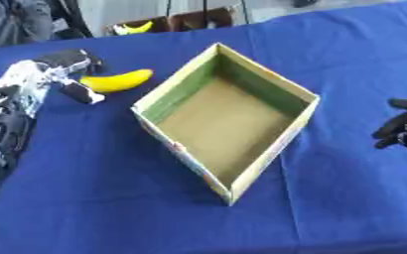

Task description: Pick up objects on the table and place them in the box.

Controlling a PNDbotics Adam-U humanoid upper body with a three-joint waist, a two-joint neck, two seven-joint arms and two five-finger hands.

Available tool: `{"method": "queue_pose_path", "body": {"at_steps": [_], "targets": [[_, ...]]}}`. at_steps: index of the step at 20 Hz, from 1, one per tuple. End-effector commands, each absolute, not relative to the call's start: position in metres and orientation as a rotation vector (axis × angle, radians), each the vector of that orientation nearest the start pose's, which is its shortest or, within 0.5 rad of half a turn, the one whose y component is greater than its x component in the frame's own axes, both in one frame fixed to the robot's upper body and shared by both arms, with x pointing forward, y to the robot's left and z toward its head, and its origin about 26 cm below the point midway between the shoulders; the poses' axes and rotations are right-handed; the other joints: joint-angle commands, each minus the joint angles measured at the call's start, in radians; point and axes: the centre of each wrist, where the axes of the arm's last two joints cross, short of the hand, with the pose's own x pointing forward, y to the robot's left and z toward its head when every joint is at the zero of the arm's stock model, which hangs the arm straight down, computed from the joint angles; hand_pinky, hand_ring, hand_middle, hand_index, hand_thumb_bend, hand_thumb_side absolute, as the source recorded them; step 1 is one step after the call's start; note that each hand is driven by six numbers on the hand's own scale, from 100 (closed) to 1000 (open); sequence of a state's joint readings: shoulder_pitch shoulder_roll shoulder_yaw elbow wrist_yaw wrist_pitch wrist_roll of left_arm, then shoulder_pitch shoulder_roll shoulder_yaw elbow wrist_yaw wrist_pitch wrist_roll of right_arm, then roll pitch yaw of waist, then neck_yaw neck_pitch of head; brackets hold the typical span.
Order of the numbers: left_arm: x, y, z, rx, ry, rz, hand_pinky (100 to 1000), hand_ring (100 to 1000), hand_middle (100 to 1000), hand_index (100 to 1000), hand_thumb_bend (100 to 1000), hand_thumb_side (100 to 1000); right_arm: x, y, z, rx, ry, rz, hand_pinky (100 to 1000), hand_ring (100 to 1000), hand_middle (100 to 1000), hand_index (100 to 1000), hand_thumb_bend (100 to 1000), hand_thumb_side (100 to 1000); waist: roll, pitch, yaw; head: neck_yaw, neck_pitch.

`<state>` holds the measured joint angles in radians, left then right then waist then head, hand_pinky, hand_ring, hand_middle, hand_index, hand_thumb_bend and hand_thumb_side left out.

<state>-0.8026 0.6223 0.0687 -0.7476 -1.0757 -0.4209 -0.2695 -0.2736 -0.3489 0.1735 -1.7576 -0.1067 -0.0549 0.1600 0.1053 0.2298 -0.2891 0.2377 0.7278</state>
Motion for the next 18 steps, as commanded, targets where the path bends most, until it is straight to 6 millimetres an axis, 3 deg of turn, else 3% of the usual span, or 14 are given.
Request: {"method": "queue_pose_path", "body": {"at_steps": [1, 5, 10, 18], "targets": [[0.442, 0.435, 0.164, 1.067, -1.215, -1.46, 676, 679, 673, 837, 374, 377, 0.325, -0.242, 0.134, 0.129, -2.007, 0.622, 557, 611, 539, 857, 100, 927, -0.003, -0.012, -0.001, 0.005, -0.01], [0.443, 0.433, 0.159, 1.059, -1.208, -1.479, 671, 660, 654, 825, 338, 364, 0.325, -0.242, 0.134, 0.13, -2.008, 0.624, 557, 611, 538, 857, 100, 927, -0.002, -0.01, -0.004, 0.006, -0.011], [0.442, 0.433, 0.156, 1.052, -1.198, -1.477, 635, 582, 561, 752, 100, 217, 0.325, -0.242, 0.134, 0.131, -2.008, 0.623, 557, 611, 538, 857, 100, 924, -0.002, -0.012, -0.005, 0.004, -0.01], [0.441, 0.436, 0.172, 1.07, -1.243, -1.451, 624, 560, 532, 712, 100, 225, 0.325, -0.243, 0.132, 0.132, -2.004, 0.618, 558, 612, 538, 857, 100, 911, -0.006, -0.024, -0.001, 0.0, -0.007]]}}
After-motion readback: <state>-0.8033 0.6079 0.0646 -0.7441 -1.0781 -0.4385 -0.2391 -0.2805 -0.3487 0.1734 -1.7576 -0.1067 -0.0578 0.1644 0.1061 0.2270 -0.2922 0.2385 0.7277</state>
